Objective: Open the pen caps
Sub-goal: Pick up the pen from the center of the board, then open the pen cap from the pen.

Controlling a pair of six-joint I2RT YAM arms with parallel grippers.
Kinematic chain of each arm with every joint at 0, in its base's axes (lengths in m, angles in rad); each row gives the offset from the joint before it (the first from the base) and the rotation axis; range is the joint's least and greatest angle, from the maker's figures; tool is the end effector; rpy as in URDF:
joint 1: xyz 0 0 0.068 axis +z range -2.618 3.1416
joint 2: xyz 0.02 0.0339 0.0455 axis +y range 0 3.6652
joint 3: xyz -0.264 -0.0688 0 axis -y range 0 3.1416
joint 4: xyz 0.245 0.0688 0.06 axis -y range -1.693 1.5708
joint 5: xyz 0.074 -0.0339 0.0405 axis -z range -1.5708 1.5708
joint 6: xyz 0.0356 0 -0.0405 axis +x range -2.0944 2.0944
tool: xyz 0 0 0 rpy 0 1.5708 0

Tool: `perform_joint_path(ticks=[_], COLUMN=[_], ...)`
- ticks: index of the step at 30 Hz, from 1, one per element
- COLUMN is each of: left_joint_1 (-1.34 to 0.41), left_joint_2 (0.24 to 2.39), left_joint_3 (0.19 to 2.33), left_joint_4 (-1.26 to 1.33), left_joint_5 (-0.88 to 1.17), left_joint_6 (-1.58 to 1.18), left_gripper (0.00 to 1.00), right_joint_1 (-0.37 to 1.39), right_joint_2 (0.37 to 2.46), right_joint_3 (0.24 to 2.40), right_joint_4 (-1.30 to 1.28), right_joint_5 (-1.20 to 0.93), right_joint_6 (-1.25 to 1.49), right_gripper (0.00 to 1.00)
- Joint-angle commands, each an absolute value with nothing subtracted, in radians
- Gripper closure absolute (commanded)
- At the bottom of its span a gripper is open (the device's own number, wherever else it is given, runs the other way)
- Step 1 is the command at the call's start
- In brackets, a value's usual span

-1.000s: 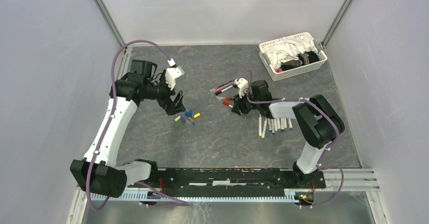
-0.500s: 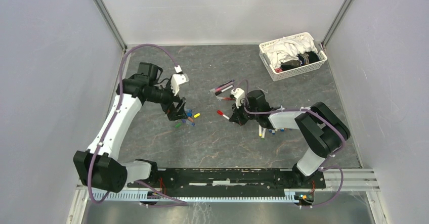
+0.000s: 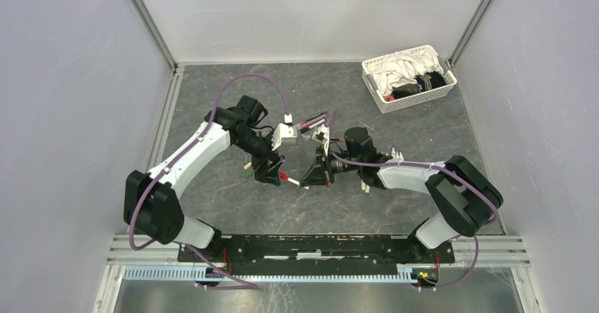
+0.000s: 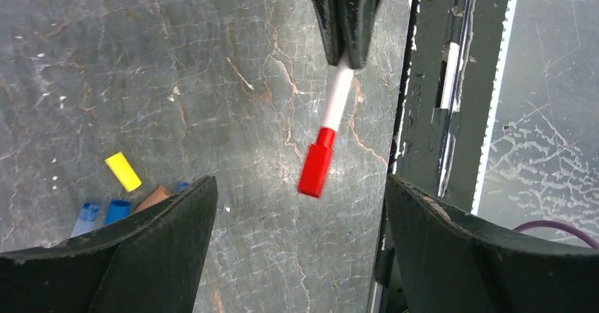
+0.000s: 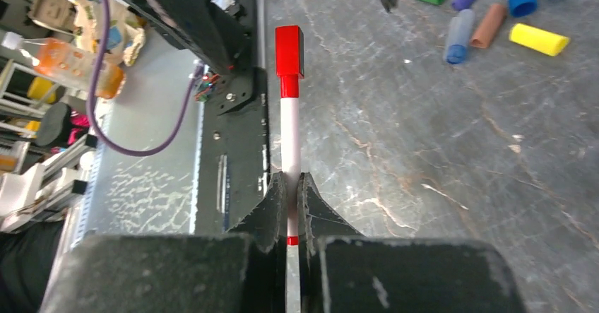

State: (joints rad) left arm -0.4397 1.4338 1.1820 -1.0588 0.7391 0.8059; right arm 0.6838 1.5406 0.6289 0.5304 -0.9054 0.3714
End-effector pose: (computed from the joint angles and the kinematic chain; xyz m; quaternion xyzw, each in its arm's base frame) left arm 0.2268 -0.1332 0.2752 0.5774 0.7237 -0.3301 0.1842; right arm 0.2138 0.2103 0.1847 -0.3580 0.6977 0.5667 0.2529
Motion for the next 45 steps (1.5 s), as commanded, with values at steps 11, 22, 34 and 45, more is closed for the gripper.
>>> perform_joint_path(ticks=[11, 22, 34, 45], left_joint_1=[-0.479, -0.491, -0.491, -0.442], left_joint_2=[1.522, 1.509, 1.503, 1.523], left_joint_3=[1.219, 1.232, 1.256, 1.3], left_joint_4=[-1.125, -1.143, -1.172, -1.239], left_joint_5=[0.859, 0.901, 0.854, 0.629], left_joint_6=[0.966, 0.992, 0.994, 1.076], left_gripper=[0.36, 0.88, 0.98, 0.98], right_joint_1=[0.696, 0.72, 0.767, 0.719], right_joint_2=[1.508, 1.551, 1.623, 1.387], right_joint_3=[0.65, 0.669, 0.655, 0.532], right_joint_4=[0.63, 0.624, 0.835, 0.284], right_joint_5=[-0.996, -0.911, -0.883, -0.72], right_joint_6=[0.467, 0.52, 0.699, 0.375], right_gripper=[1.0, 0.71, 0.94, 1.0])
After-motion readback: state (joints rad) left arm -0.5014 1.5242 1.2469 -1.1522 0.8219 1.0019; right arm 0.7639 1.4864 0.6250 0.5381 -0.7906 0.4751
